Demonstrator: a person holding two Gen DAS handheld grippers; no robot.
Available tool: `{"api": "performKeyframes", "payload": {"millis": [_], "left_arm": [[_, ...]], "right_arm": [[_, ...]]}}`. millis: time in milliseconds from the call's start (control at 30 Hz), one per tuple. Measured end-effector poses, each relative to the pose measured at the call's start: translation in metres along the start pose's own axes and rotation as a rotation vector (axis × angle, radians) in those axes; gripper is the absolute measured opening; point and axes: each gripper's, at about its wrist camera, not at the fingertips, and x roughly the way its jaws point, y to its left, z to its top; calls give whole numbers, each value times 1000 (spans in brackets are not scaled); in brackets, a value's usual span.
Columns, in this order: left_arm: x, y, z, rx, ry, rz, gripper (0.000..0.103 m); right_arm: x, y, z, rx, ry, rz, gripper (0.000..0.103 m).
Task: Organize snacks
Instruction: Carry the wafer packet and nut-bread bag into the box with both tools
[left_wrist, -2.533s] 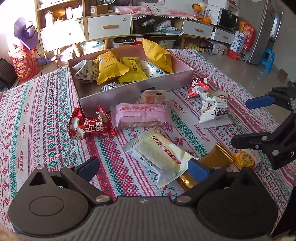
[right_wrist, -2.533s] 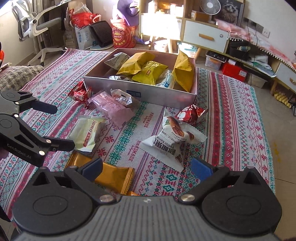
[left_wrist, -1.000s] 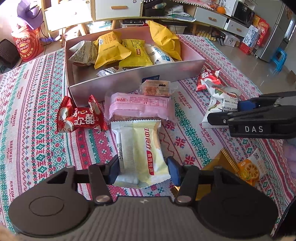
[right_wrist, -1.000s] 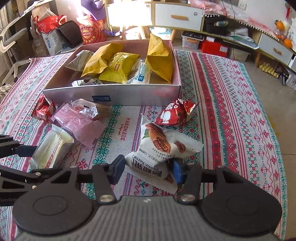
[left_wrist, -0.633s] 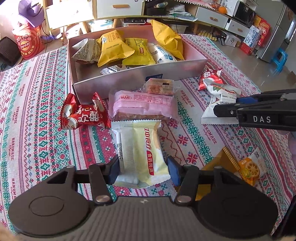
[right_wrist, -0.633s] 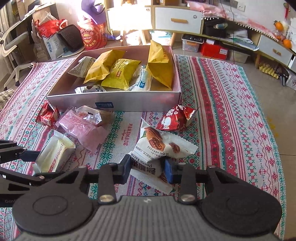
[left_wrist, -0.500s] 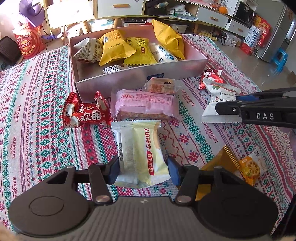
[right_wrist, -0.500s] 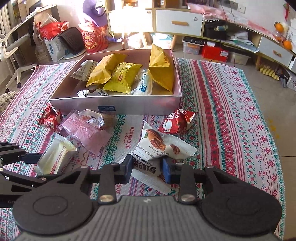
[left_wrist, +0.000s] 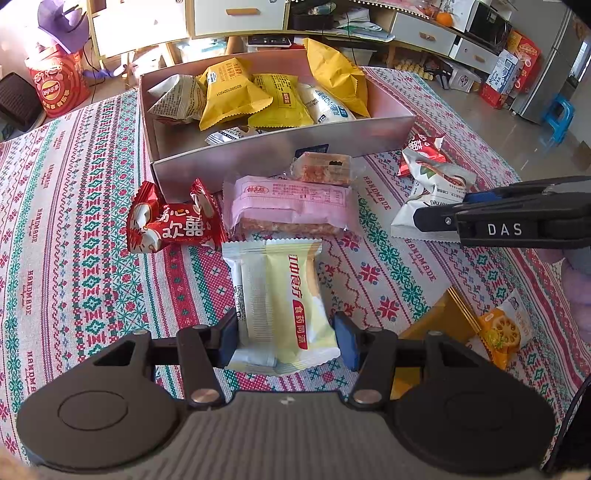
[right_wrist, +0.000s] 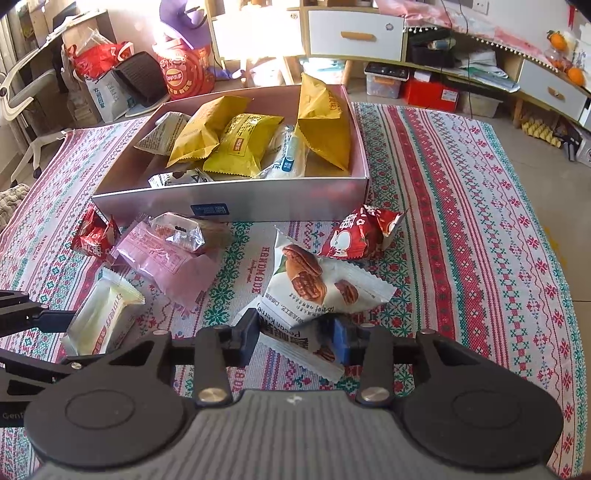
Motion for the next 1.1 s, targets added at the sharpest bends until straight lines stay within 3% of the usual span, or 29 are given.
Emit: {"api": "performKeyframes", "payload": {"millis": [333, 567, 967, 1067, 1100], "left_arm": [[-8, 3, 0, -4, -11, -8, 60], [-11, 10, 0, -25, -9, -11, 60], [-7, 10, -3, -20, 3, -12, 60], [-7, 9, -3, -19, 5, -14, 60], [-7, 9, -3, -18, 5, -14, 60]], "right_arm": [[-16, -1, 5, 9, -38, 3, 23], [-12, -3, 5, 16, -30, 30, 21], [3, -11, 4, 90, -14, 84, 29], [1, -19, 7, 164, 10, 131, 37], [0, -21, 7, 185, 10, 140, 45]]}}
